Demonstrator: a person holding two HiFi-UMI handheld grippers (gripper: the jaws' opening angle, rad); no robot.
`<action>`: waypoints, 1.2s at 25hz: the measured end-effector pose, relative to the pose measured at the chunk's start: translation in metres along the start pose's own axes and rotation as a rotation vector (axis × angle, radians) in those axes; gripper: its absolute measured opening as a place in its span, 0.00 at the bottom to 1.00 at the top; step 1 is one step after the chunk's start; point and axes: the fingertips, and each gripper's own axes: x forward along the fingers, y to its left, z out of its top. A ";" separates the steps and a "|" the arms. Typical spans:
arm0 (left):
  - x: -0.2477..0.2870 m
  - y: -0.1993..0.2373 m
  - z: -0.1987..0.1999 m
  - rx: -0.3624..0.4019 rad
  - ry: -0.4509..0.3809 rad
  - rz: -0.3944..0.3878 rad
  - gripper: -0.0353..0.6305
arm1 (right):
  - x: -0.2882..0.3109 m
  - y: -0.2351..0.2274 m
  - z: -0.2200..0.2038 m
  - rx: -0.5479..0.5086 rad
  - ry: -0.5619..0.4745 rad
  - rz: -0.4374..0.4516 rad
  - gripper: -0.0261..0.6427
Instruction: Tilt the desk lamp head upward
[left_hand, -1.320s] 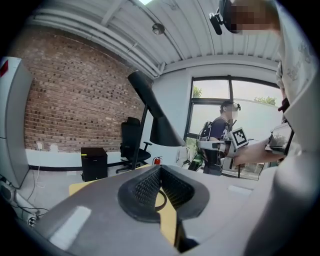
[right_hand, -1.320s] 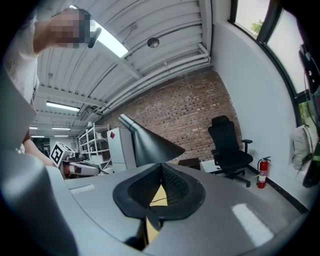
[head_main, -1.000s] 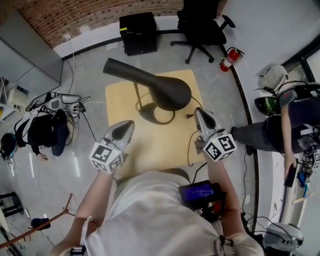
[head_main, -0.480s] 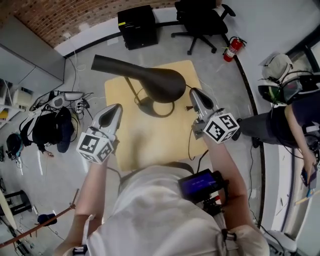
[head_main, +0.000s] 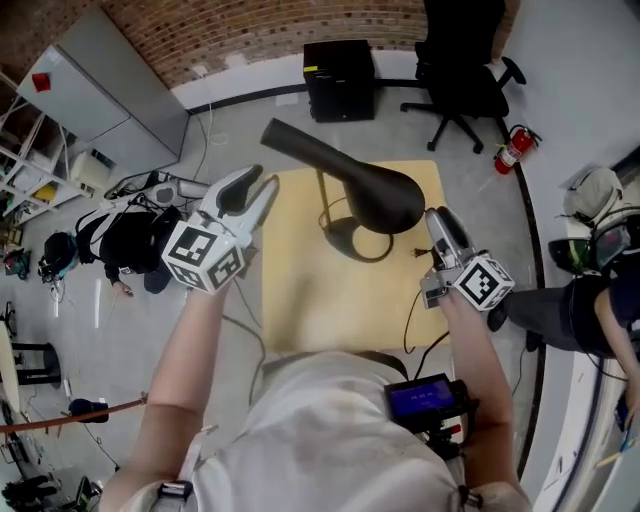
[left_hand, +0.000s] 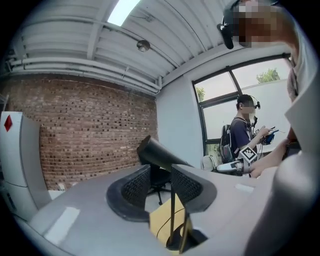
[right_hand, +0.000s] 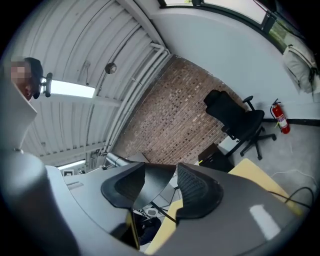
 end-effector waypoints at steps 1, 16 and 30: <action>0.001 0.004 0.007 0.011 -0.002 -0.003 0.26 | 0.001 0.001 -0.003 0.014 0.003 0.002 0.37; 0.037 0.028 0.044 0.079 0.069 -0.063 0.39 | 0.020 -0.006 -0.027 0.058 0.075 -0.048 0.44; 0.049 0.015 0.039 0.158 0.133 -0.059 0.40 | 0.039 -0.007 -0.039 0.130 0.119 -0.075 0.44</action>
